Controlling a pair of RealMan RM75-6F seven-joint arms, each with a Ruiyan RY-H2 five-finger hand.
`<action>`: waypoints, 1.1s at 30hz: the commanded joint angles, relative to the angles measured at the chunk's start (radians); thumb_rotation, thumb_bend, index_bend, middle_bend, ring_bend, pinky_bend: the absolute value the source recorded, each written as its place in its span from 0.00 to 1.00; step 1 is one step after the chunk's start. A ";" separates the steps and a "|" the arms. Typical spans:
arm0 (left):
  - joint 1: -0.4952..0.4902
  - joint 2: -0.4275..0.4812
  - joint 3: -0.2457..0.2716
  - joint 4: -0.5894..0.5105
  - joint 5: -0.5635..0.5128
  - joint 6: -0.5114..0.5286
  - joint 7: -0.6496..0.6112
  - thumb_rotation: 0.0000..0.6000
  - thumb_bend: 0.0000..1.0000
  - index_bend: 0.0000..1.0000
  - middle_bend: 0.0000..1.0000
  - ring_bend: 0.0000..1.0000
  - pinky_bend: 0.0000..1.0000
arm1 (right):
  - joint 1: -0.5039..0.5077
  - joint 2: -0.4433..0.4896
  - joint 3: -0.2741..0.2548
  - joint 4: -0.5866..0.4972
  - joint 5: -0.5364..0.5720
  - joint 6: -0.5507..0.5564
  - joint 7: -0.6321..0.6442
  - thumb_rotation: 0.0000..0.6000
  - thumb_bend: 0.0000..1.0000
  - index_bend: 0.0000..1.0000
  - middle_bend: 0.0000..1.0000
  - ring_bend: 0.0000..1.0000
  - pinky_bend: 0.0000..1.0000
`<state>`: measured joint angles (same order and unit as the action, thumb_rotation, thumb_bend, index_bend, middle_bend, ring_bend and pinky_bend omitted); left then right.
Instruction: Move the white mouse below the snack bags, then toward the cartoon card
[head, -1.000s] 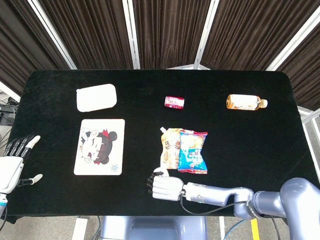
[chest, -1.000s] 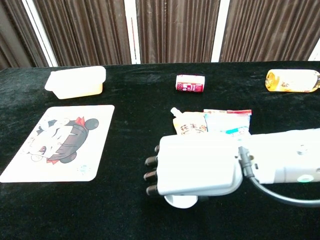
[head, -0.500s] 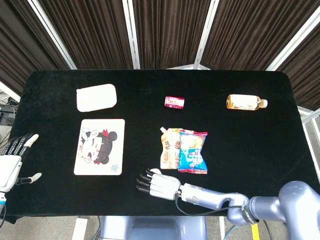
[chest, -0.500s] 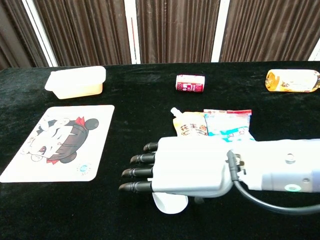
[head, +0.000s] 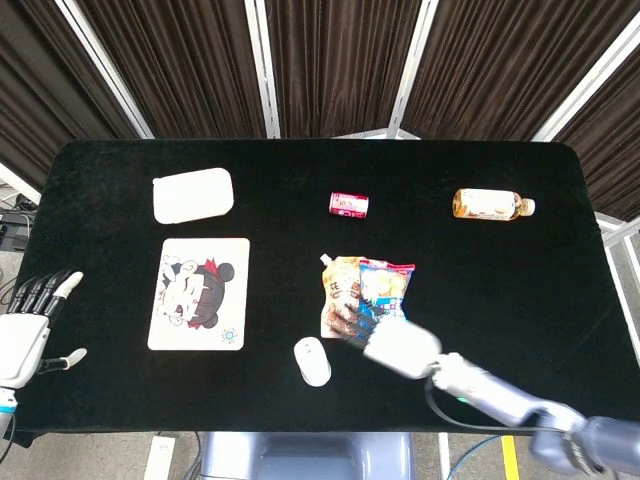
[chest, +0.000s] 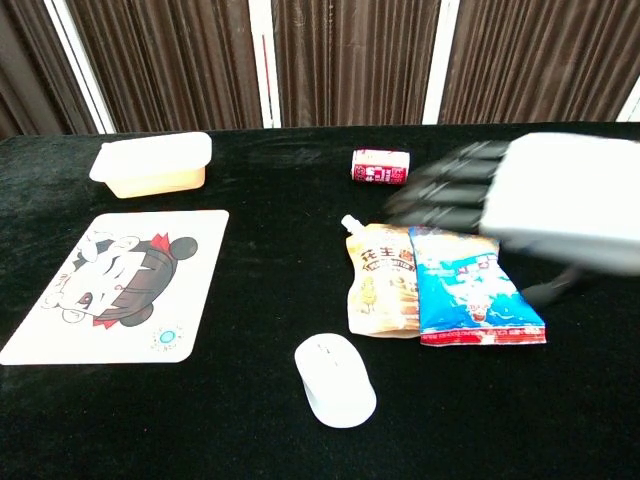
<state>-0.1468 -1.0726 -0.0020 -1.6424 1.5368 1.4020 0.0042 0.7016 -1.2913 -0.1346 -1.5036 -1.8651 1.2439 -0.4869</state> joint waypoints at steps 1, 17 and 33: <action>0.003 -0.023 0.009 -0.001 0.026 0.014 0.039 1.00 0.00 0.00 0.00 0.00 0.00 | -0.181 0.113 -0.020 0.035 0.111 0.193 0.163 1.00 0.00 0.00 0.00 0.00 0.04; -0.174 -0.198 -0.009 -0.100 0.254 -0.131 0.382 1.00 0.00 0.13 0.02 0.00 0.00 | -0.499 0.197 0.013 0.011 0.307 0.455 0.600 1.00 0.00 0.00 0.00 0.00 0.00; -0.495 -0.494 -0.058 0.085 0.371 -0.501 0.648 1.00 0.00 0.32 0.17 0.12 0.13 | -0.556 0.209 0.078 -0.020 0.325 0.416 0.563 1.00 0.00 0.00 0.00 0.00 0.00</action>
<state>-0.6081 -1.5392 -0.0484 -1.5789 1.8985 0.9373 0.6219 0.1462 -1.0816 -0.0629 -1.5257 -1.5451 1.6660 0.0716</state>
